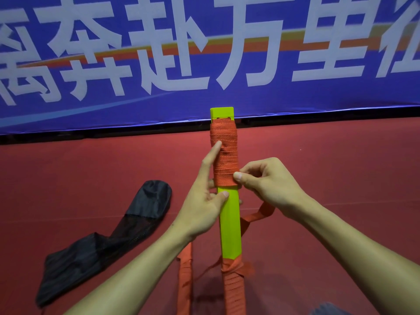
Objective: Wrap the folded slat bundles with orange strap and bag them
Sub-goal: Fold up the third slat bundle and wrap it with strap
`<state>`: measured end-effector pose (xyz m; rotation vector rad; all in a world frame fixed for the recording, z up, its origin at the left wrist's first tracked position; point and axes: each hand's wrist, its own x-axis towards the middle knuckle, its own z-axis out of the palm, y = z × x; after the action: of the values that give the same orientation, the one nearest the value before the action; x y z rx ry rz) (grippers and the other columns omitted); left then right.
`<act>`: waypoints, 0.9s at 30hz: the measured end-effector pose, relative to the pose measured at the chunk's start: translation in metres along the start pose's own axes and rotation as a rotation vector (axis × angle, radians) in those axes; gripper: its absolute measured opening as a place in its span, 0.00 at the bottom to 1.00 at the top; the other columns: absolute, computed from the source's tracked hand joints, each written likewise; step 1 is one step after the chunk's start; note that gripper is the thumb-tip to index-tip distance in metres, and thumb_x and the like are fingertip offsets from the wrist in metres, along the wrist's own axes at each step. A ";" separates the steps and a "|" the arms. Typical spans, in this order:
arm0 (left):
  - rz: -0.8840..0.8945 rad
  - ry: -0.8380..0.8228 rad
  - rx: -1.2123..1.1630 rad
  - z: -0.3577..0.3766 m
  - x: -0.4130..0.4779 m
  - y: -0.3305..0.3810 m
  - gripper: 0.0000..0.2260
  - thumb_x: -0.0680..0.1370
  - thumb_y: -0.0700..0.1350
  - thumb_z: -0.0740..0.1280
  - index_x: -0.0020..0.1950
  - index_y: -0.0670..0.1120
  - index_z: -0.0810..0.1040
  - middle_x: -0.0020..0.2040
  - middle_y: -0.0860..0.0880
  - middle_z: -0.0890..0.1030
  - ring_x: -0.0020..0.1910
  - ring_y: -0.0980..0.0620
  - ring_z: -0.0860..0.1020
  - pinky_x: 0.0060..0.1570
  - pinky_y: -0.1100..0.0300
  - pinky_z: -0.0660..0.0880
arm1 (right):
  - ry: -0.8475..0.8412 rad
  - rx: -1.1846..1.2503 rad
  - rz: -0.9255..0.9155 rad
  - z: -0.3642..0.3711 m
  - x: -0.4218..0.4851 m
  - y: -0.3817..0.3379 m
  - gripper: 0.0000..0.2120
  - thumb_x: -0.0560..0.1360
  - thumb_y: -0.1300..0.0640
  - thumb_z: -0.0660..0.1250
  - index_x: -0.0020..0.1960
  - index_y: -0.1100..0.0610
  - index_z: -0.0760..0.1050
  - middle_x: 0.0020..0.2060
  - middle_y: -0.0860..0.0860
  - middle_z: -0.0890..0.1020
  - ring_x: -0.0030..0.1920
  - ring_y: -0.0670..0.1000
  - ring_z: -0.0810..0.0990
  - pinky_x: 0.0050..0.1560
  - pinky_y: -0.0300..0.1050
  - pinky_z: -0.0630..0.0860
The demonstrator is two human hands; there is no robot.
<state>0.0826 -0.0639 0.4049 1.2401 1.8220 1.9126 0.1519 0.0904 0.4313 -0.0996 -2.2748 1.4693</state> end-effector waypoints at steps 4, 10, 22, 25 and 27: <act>0.005 0.128 0.305 0.000 -0.003 0.000 0.50 0.70 0.39 0.79 0.75 0.75 0.52 0.55 0.56 0.83 0.33 0.54 0.82 0.42 0.60 0.81 | 0.062 -0.062 -0.008 0.009 0.000 -0.001 0.15 0.74 0.57 0.73 0.31 0.55 0.76 0.20 0.43 0.70 0.24 0.41 0.63 0.26 0.35 0.62; -0.070 0.241 0.525 -0.002 -0.004 -0.001 0.50 0.67 0.50 0.81 0.75 0.75 0.51 0.36 0.59 0.83 0.35 0.64 0.81 0.39 0.67 0.76 | 0.011 -0.075 0.007 0.015 -0.002 -0.004 0.16 0.76 0.57 0.71 0.30 0.59 0.77 0.22 0.47 0.76 0.23 0.41 0.68 0.28 0.33 0.65; -0.206 0.213 0.273 -0.016 0.002 -0.009 0.49 0.68 0.35 0.77 0.72 0.75 0.58 0.41 0.49 0.86 0.39 0.49 0.85 0.41 0.47 0.83 | -0.006 -0.233 -0.011 0.011 0.002 -0.005 0.08 0.74 0.56 0.73 0.37 0.56 0.82 0.29 0.49 0.83 0.23 0.40 0.71 0.29 0.32 0.65; -0.262 0.149 0.052 -0.015 0.002 -0.007 0.45 0.71 0.26 0.70 0.71 0.71 0.63 0.45 0.43 0.86 0.35 0.41 0.78 0.36 0.49 0.75 | 0.007 -0.192 -0.005 0.009 0.004 0.000 0.09 0.73 0.55 0.74 0.36 0.56 0.80 0.28 0.50 0.83 0.23 0.42 0.69 0.28 0.36 0.65; -0.275 0.130 -0.012 -0.014 0.003 -0.007 0.43 0.72 0.24 0.68 0.71 0.67 0.63 0.45 0.42 0.86 0.37 0.39 0.80 0.35 0.51 0.76 | 0.017 -0.148 0.001 0.006 0.004 0.001 0.09 0.73 0.56 0.74 0.36 0.56 0.79 0.28 0.50 0.83 0.24 0.45 0.68 0.27 0.37 0.65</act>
<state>0.0683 -0.0705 0.4013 0.8271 1.9254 1.8823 0.1456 0.0868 0.4291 -0.1562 -2.3681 1.2939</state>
